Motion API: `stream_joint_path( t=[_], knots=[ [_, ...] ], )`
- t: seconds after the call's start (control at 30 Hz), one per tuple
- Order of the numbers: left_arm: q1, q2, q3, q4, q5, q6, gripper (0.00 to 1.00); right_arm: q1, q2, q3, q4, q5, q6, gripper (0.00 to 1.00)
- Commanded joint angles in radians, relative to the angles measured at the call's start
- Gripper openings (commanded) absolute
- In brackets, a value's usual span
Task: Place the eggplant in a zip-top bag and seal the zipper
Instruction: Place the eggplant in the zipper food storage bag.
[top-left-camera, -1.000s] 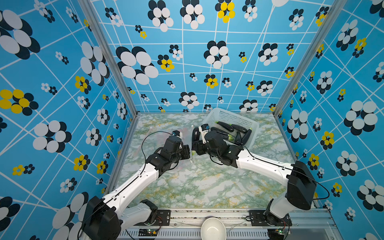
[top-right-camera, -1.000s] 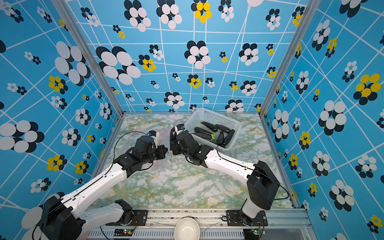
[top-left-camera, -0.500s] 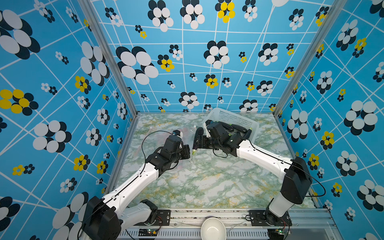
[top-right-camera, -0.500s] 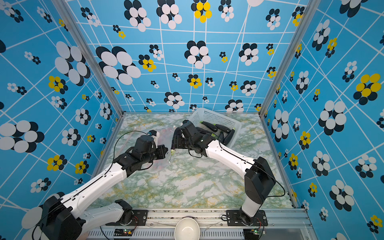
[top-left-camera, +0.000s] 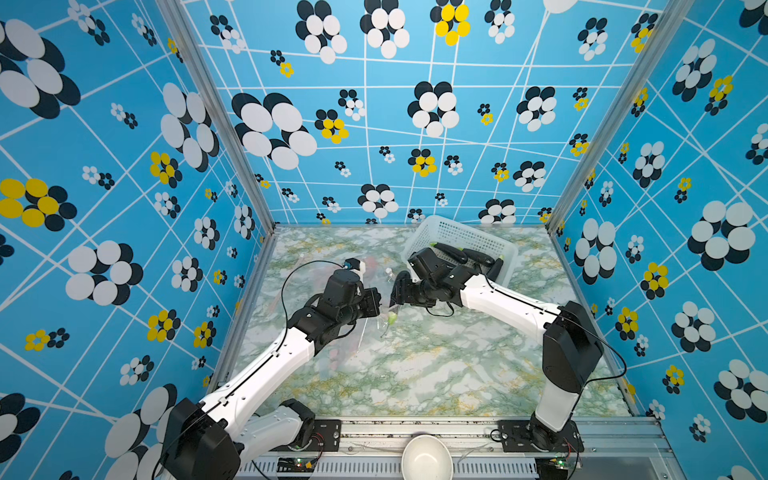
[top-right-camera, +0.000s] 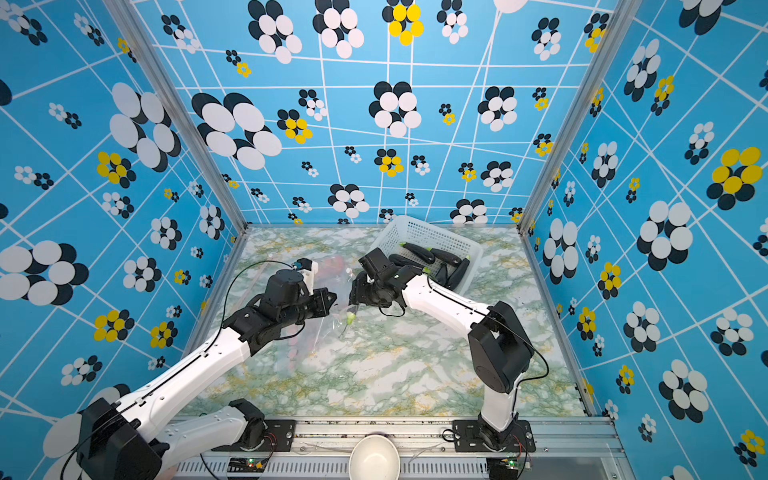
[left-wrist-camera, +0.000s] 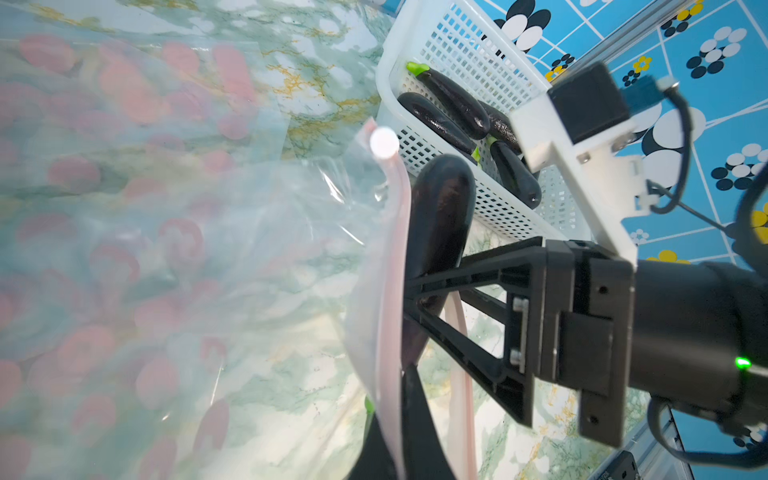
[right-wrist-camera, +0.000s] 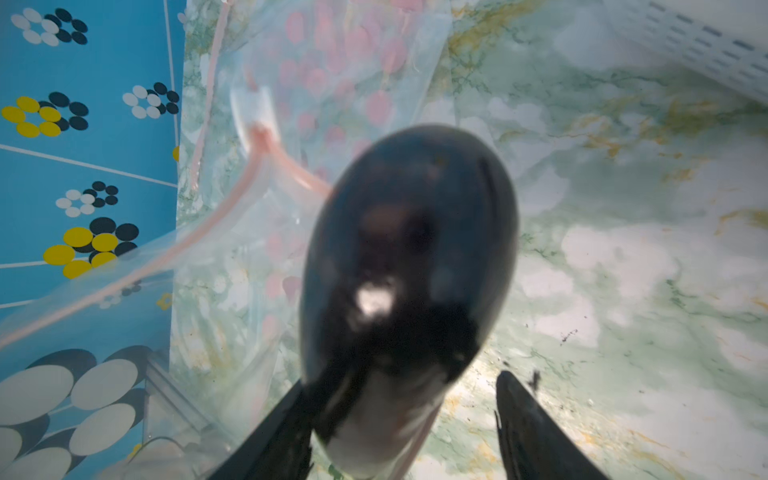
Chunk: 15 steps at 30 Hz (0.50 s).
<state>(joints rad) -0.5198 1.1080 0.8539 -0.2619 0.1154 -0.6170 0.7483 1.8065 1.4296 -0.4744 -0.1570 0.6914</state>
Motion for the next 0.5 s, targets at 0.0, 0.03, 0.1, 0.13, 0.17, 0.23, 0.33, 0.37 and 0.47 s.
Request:
stream_joint_path(
  t=[0.0, 0.03, 0.1, 0.13, 0.17, 0.23, 0.33, 0.37, 0.47],
  knots=[
    [0.024, -0.035, -0.017, 0.009, -0.017, 0.004, 0.00, -0.029, -0.046, -0.044, 0.011, -0.133, -0.061, 0.69],
    [0.029, -0.037, -0.022, 0.011, -0.017, 0.001, 0.00, -0.028, -0.051, -0.048, 0.012, -0.166, -0.077, 0.69],
    [0.031, -0.036, -0.029, 0.018, -0.013, 0.000, 0.00, -0.029, -0.061, -0.056, 0.035, -0.234, -0.084, 0.69],
    [0.030, -0.032, -0.030, 0.019, -0.012, 0.001, 0.00, -0.028, -0.069, -0.070, 0.071, -0.274, -0.071, 0.70],
    [0.030, -0.028, -0.032, 0.017, -0.012, 0.003, 0.00, -0.028, -0.079, -0.084, 0.108, -0.302, -0.056, 0.71],
    [0.029, -0.016, -0.035, 0.015, -0.009, 0.006, 0.00, -0.027, -0.106, -0.117, 0.182, -0.340, -0.023, 0.72],
    [0.025, -0.007, -0.047, 0.038, 0.009, 0.001, 0.00, -0.027, -0.132, -0.152, 0.264, -0.337, 0.018, 0.74],
    [0.024, -0.002, -0.049, 0.047, 0.017, 0.001, 0.00, -0.028, -0.132, -0.155, 0.273, -0.332, 0.031, 0.74],
    [0.018, 0.006, -0.056, 0.098, 0.070, 0.006, 0.00, -0.026, -0.110, -0.134, 0.255, -0.292, 0.064, 0.74]
  ],
)
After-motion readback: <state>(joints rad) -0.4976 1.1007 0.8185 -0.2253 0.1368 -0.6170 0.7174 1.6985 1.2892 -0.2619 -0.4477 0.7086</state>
